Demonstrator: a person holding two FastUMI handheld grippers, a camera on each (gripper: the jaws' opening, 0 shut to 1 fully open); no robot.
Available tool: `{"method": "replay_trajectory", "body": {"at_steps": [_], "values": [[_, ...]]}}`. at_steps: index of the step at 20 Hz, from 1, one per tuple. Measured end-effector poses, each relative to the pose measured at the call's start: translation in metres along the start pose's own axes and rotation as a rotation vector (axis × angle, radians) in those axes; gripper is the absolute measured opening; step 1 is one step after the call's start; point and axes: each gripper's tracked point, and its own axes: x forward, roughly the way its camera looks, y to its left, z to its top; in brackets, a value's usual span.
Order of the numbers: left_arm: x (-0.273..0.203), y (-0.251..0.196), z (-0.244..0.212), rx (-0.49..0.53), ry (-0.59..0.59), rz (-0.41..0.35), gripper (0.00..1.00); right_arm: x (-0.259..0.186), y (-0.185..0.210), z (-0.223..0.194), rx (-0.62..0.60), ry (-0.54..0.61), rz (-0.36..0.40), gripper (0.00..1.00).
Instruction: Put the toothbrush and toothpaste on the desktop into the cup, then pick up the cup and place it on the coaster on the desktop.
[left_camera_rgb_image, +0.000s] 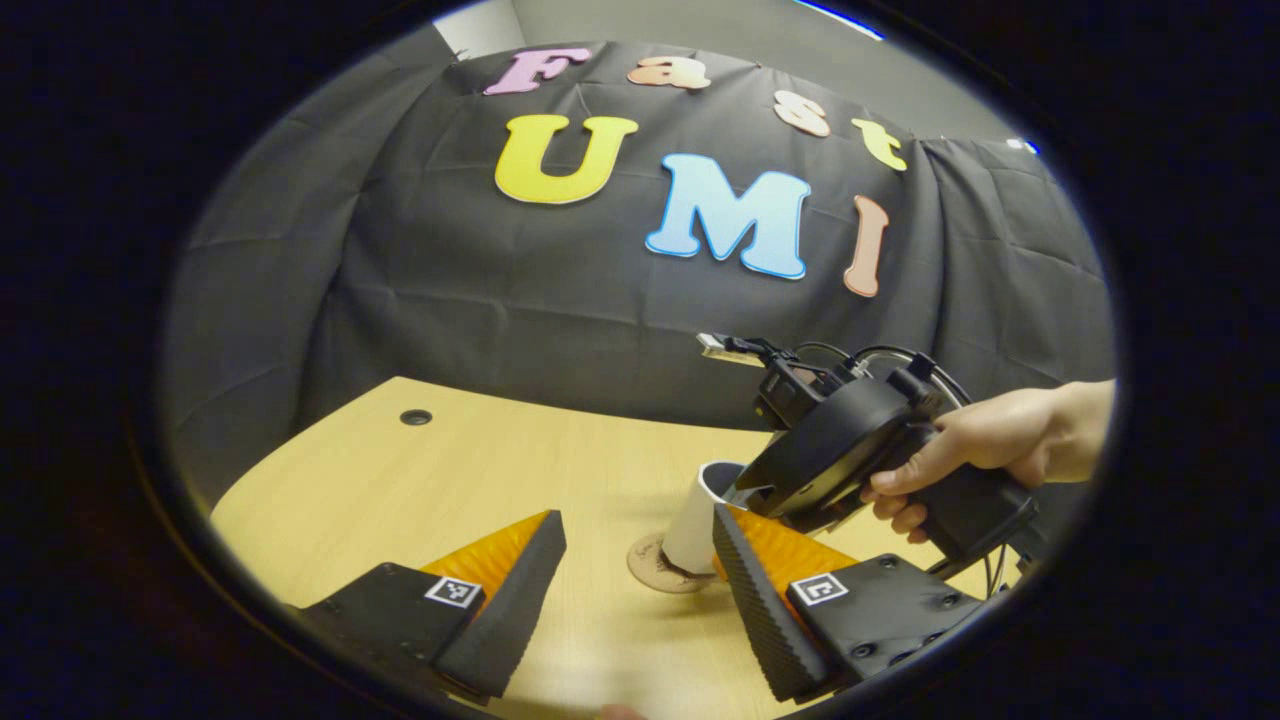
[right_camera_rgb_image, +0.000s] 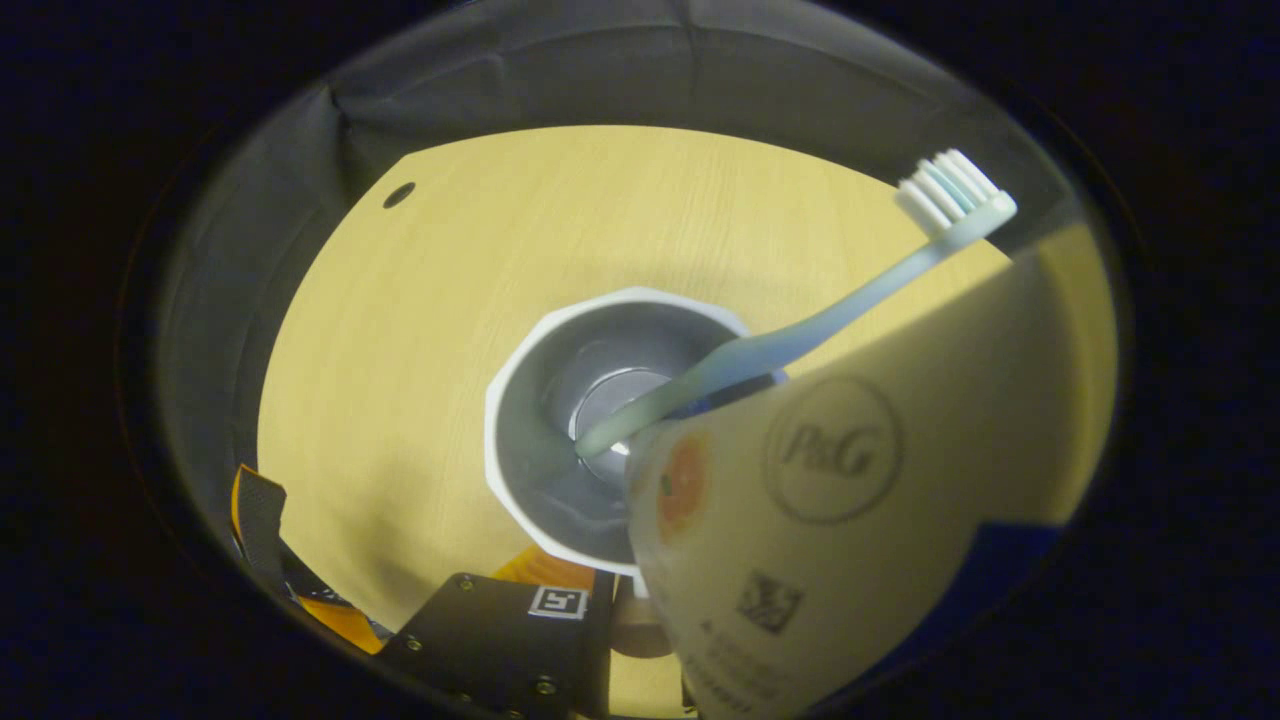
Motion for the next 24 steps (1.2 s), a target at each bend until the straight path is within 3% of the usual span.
{"method": "replay_trajectory", "body": {"at_steps": [18,24], "values": [[-0.012,0.032,0.002,-0.031,-0.019,0.051,0.96,0.02,0.006,-0.001,-0.027,0.038,-0.049,0.24],[-0.01,0.03,0.006,-0.015,-0.027,0.044,0.96,0.001,-0.011,0.002,-0.005,0.031,-0.016,0.3]]}}
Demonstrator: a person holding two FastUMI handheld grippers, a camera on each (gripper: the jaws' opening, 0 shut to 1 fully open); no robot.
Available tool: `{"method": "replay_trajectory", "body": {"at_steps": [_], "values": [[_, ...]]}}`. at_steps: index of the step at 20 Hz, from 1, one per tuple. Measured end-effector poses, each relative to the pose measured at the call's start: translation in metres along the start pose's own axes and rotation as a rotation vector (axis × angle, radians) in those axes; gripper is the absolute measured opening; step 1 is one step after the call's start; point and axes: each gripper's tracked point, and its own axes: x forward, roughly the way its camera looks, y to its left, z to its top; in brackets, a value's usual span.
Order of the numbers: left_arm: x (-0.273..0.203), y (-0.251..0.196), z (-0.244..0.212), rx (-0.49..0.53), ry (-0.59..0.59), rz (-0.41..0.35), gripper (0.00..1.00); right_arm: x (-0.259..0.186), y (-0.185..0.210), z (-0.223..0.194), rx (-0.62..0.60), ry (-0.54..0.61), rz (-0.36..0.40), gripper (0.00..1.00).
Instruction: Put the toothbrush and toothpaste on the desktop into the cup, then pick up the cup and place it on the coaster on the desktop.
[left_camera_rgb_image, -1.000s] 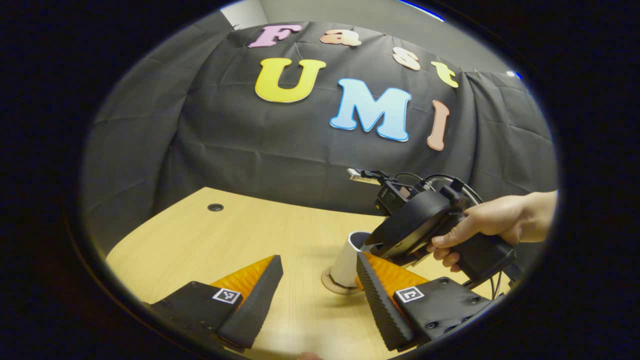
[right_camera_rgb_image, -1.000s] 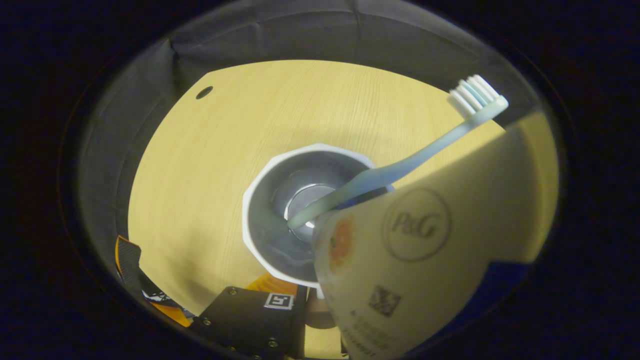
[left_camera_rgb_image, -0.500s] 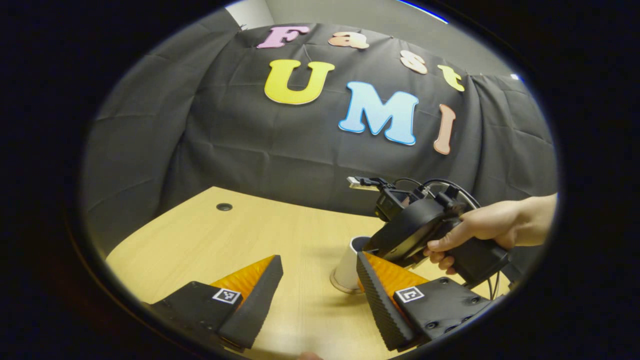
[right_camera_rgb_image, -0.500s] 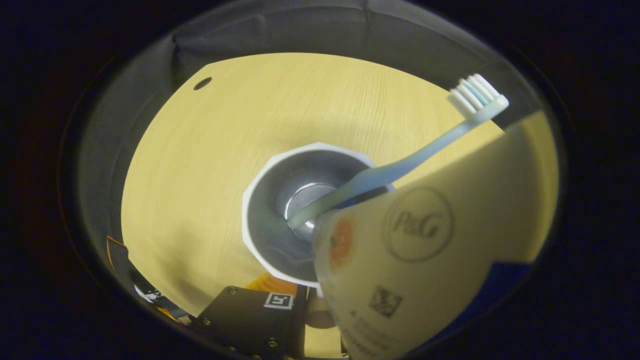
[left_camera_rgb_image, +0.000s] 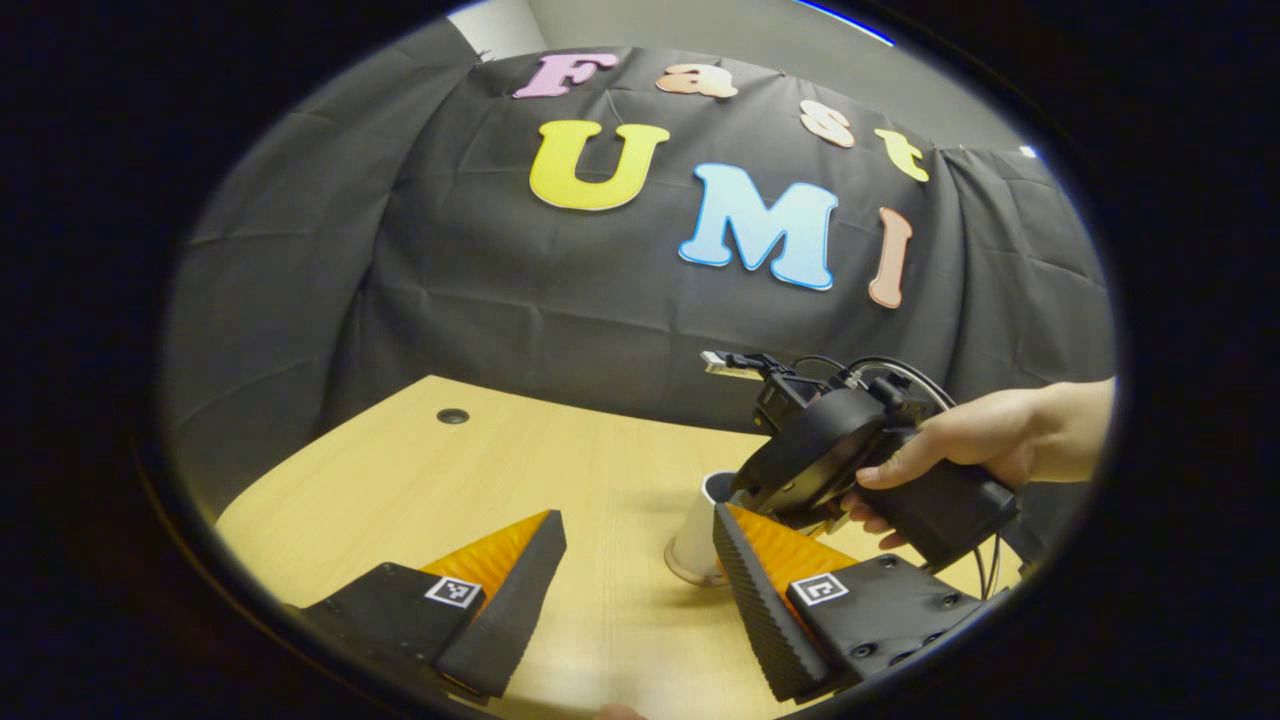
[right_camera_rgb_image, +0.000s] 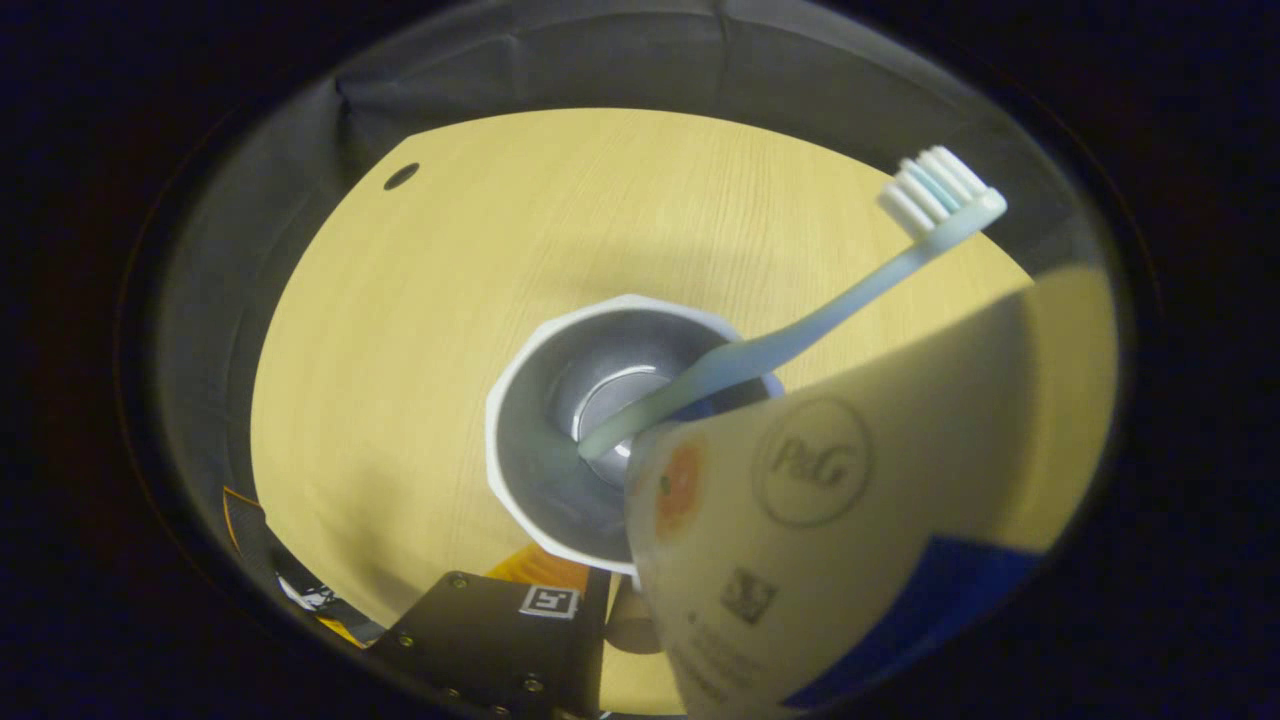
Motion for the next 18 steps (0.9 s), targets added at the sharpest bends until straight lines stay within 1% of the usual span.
{"method": "replay_trajectory", "body": {"at_steps": [1,2,3,4,6,7,8,9,12,13,15,18], "values": [[0.001,0.0,0.001,0.001,-0.001,-0.002,0.96,-0.005,-0.001,-0.003,0.001,-0.006,0.006,0.31],[0.001,-0.001,0.001,0.002,-0.001,-0.005,0.96,-0.012,-0.004,-0.005,0.003,-0.011,0.007,0.38],[0.002,-0.002,0.002,0.004,-0.003,-0.009,0.96,-0.023,-0.007,-0.006,0.008,-0.021,0.016,0.39],[0.002,-0.005,0.003,0.007,-0.005,-0.012,0.96,-0.039,-0.009,-0.005,0.011,-0.034,0.019,0.47],[0.006,-0.009,0.006,0.016,-0.008,-0.019,0.96,-0.071,-0.01,-0.006,0.011,-0.059,0.032,0.48],[0.008,-0.01,0.008,0.019,-0.01,-0.022,0.96,-0.094,-0.011,-0.007,0.014,-0.075,0.038,0.49],[0.01,-0.014,0.01,0.021,-0.014,-0.029,0.96,-0.117,-0.014,-0.006,0.018,-0.094,0.044,0.53],[0.011,-0.017,0.013,0.023,-0.02,-0.036,0.96,-0.144,-0.02,-0.008,0.024,-0.112,0.054,0.54],[0.015,-0.03,0.018,0.026,-0.024,-0.055,0.96,-0.227,-0.044,-0.016,0.04,-0.179,0.065,0.64],[0.016,-0.034,0.02,0.028,-0.023,-0.061,0.96,-0.252,-0.053,-0.025,0.048,-0.202,0.066,0.67],[0.018,-0.043,0.023,0.036,-0.023,-0.065,0.96,-0.304,-0.075,-0.043,0.074,-0.248,0.077,0.67],[0.022,-0.055,0.034,0.034,-0.04,-0.073,0.96,-0.36,-0.108,-0.079,0.107,-0.304,0.09,0.85]]}}
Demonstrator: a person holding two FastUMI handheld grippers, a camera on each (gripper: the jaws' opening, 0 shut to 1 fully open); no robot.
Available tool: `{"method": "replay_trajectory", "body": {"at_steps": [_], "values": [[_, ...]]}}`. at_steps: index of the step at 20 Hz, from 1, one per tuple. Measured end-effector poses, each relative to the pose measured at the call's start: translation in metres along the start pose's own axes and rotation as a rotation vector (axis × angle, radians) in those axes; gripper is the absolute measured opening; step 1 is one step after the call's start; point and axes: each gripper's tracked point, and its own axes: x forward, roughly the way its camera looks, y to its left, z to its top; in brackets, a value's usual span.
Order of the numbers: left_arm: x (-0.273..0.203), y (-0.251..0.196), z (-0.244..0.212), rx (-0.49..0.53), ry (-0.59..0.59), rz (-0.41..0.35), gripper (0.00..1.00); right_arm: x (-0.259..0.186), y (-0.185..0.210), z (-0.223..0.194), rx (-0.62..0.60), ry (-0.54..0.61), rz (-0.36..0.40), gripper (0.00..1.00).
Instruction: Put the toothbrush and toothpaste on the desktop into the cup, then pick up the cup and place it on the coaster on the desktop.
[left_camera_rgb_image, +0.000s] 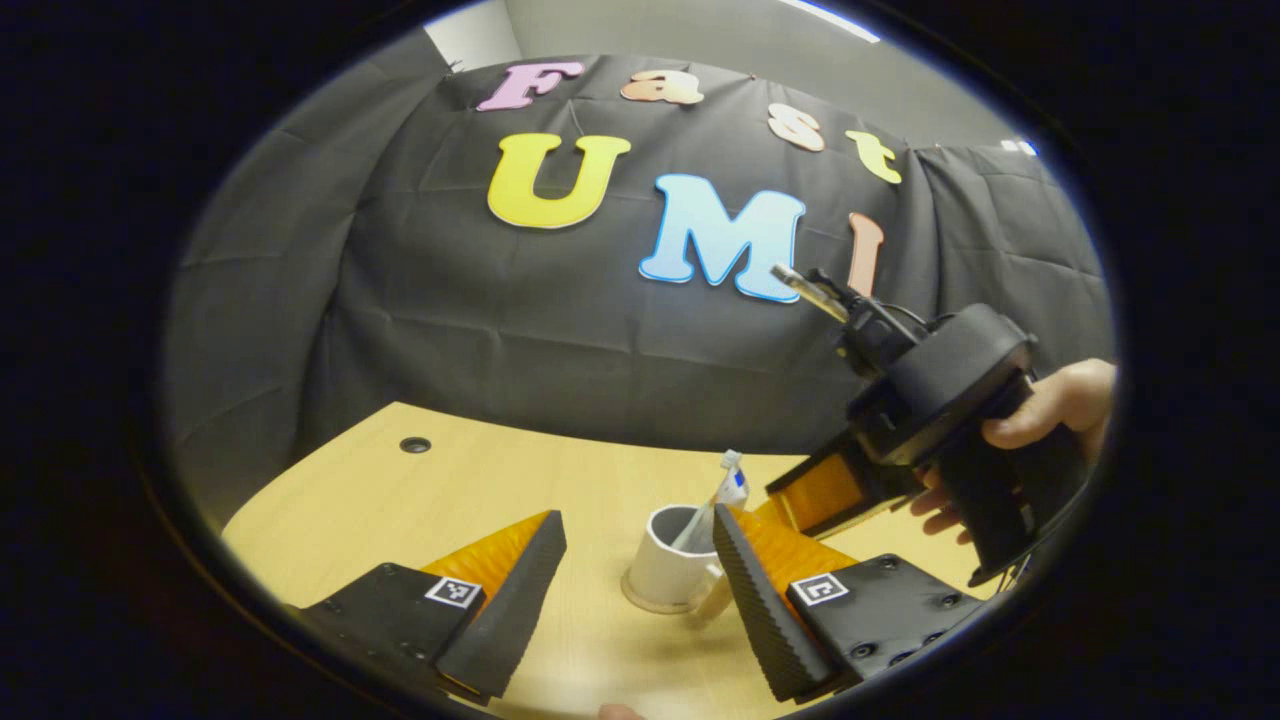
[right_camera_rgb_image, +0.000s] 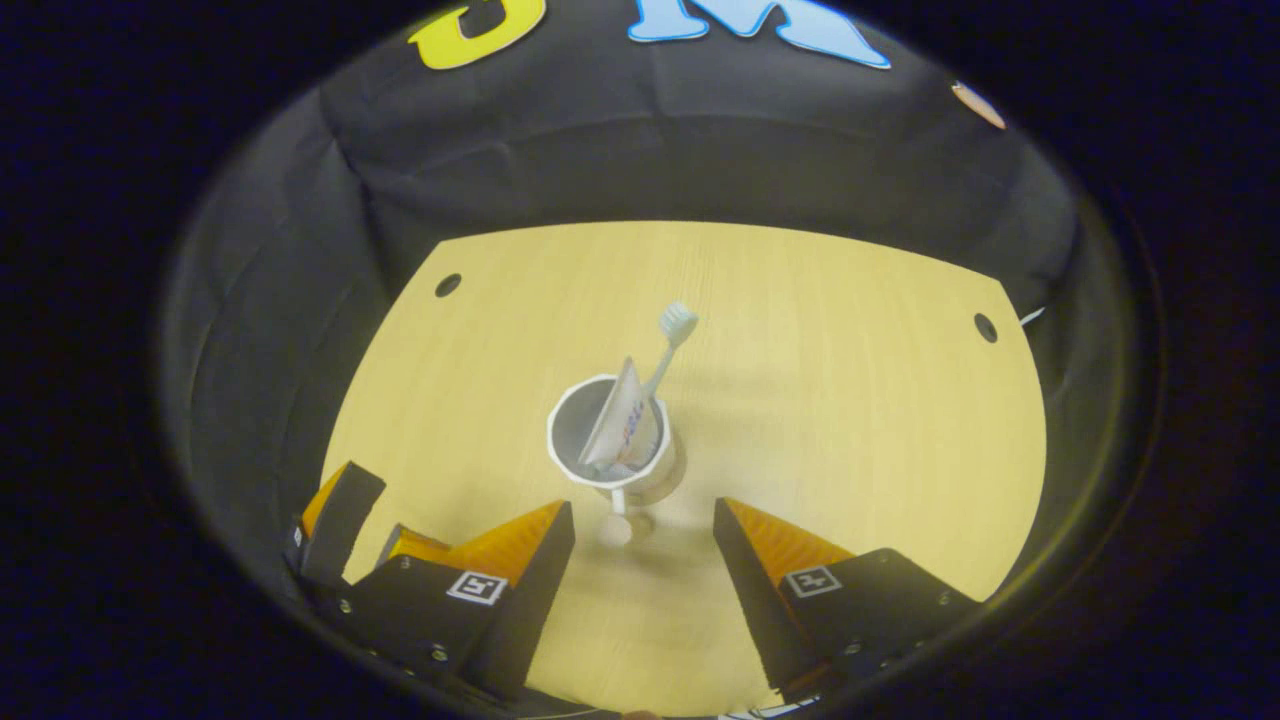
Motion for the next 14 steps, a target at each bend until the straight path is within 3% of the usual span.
{"method": "replay_trajectory", "body": {"at_steps": [4,6,7,14], "values": [[0.006,-0.018,0.012,0.044,-0.008,-0.006,0.99,-0.077,-0.045,-0.029,0.008,-0.107,-0.055,0.87],[0.008,-0.027,0.018,0.071,-0.011,-0.012,0.94,-0.112,-0.064,-0.046,0.023,-0.169,-0.072,0.87],[0.007,-0.032,0.02,0.078,-0.012,-0.014,0.99,-0.131,-0.073,-0.055,0.035,-0.204,-0.078,0.87],[0.008,-0.052,0.039,0.093,-0.031,-0.003,0.96,-0.24,-0.114,-0.09,0.016,-0.458,-0.151,0.87]]}}
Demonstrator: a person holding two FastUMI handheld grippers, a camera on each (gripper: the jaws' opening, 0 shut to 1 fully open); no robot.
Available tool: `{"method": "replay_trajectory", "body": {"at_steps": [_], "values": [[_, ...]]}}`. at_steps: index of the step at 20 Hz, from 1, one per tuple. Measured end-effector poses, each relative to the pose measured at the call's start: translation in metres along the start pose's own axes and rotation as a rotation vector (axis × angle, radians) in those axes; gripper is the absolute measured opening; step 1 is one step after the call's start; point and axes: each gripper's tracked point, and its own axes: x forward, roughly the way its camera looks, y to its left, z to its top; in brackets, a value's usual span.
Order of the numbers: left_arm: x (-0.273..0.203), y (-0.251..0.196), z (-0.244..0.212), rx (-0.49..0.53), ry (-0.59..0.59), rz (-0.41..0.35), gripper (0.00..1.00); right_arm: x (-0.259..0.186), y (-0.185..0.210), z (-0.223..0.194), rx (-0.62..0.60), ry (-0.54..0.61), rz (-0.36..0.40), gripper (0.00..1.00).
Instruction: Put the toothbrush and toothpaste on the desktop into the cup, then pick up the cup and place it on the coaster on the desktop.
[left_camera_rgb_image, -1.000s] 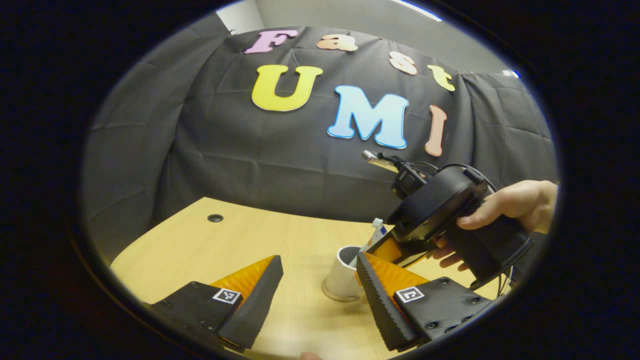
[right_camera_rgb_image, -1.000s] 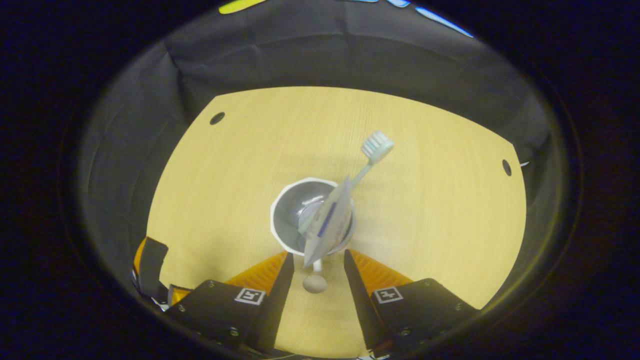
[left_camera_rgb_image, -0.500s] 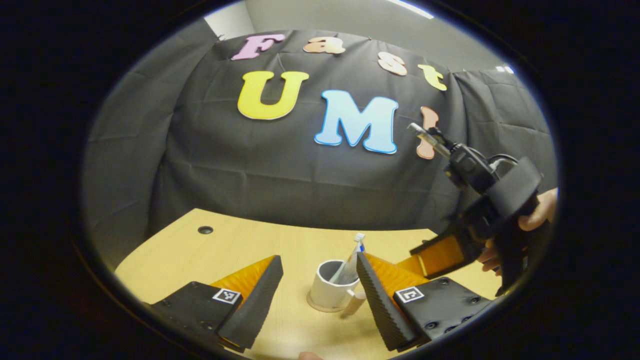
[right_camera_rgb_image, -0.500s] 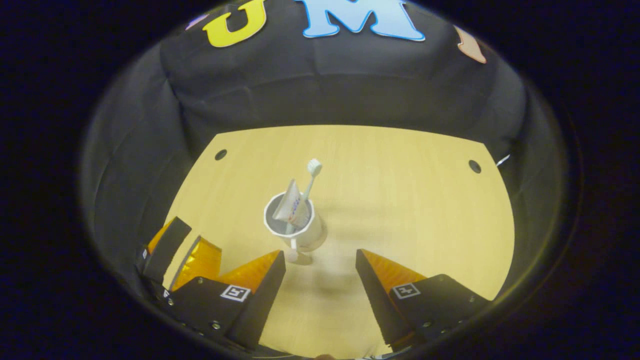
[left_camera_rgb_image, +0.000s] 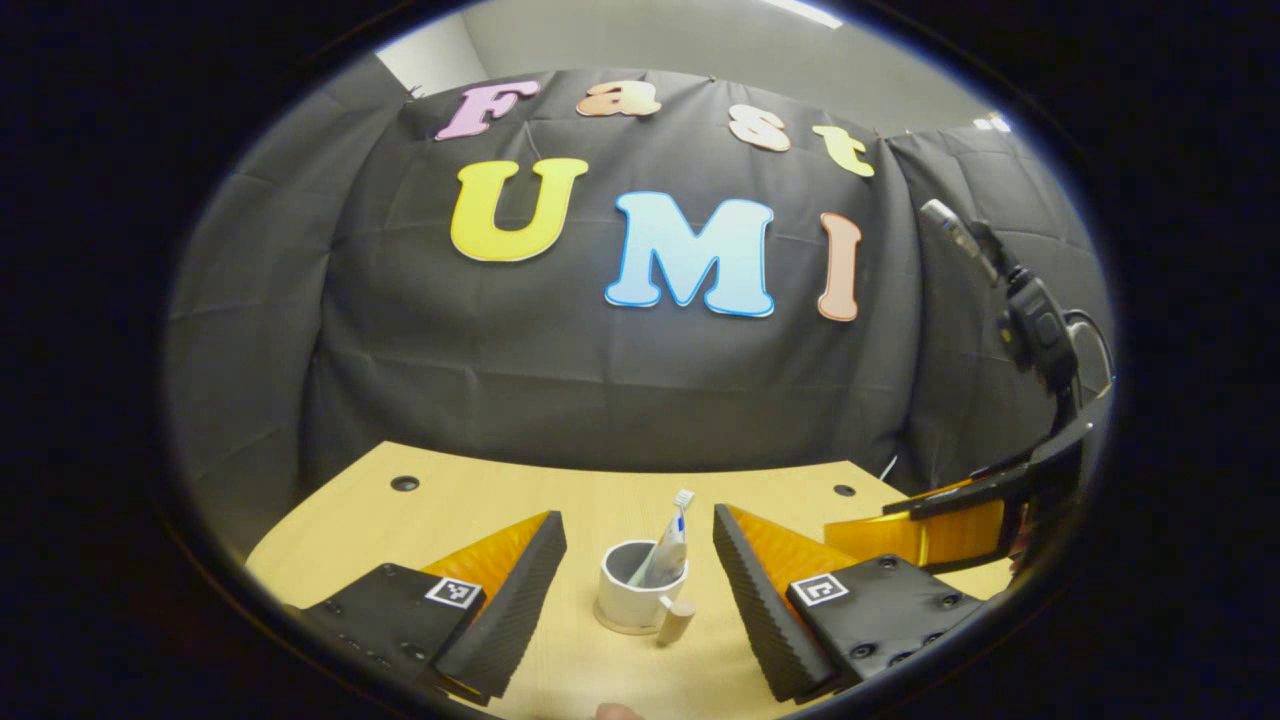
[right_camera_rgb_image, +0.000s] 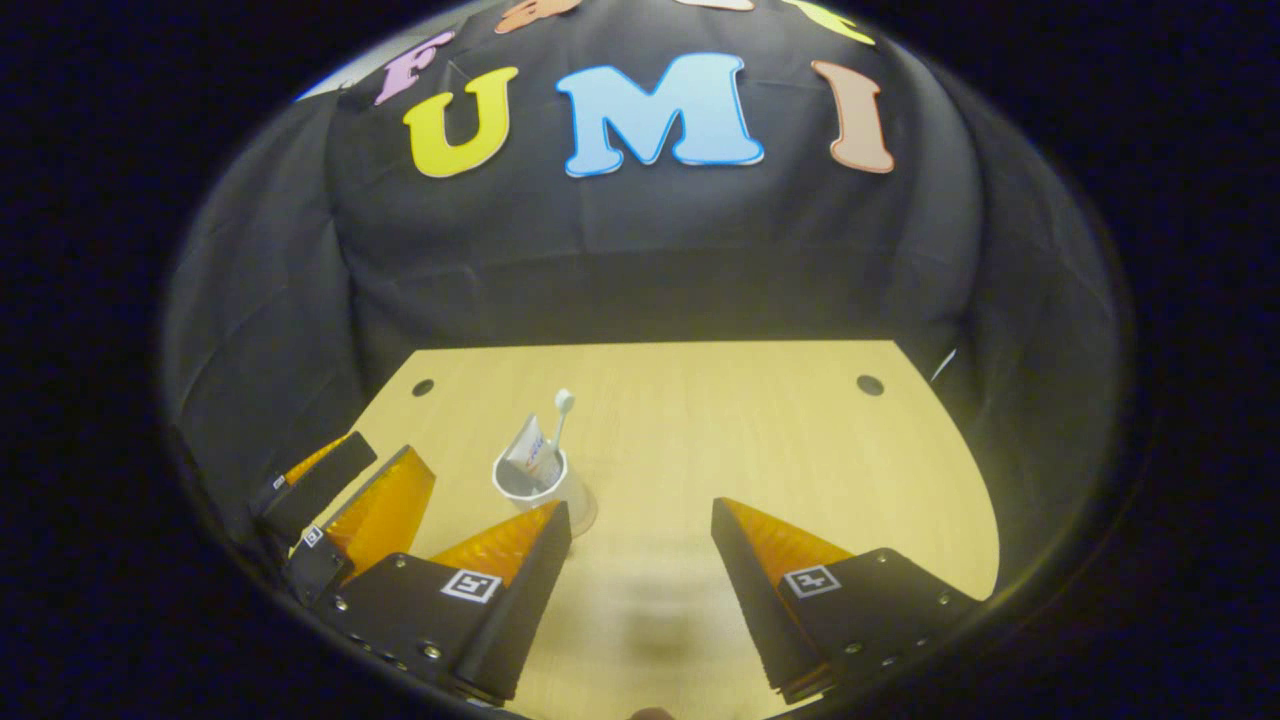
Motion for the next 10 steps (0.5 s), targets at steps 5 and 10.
{"method": "replay_trajectory", "body": {"at_steps": [5,10], "values": [[-0.004,-0.017,0.019,0.002,-0.039,0.018,0.94,-0.105,-0.018,0.016,-0.061,-0.241,-0.059,0.87],[-0.02,-0.039,0.034,0.0,-0.105,0.032,0.96,-0.195,-0.027,0.007,-0.104,-0.408,-0.099,0.87]]}}
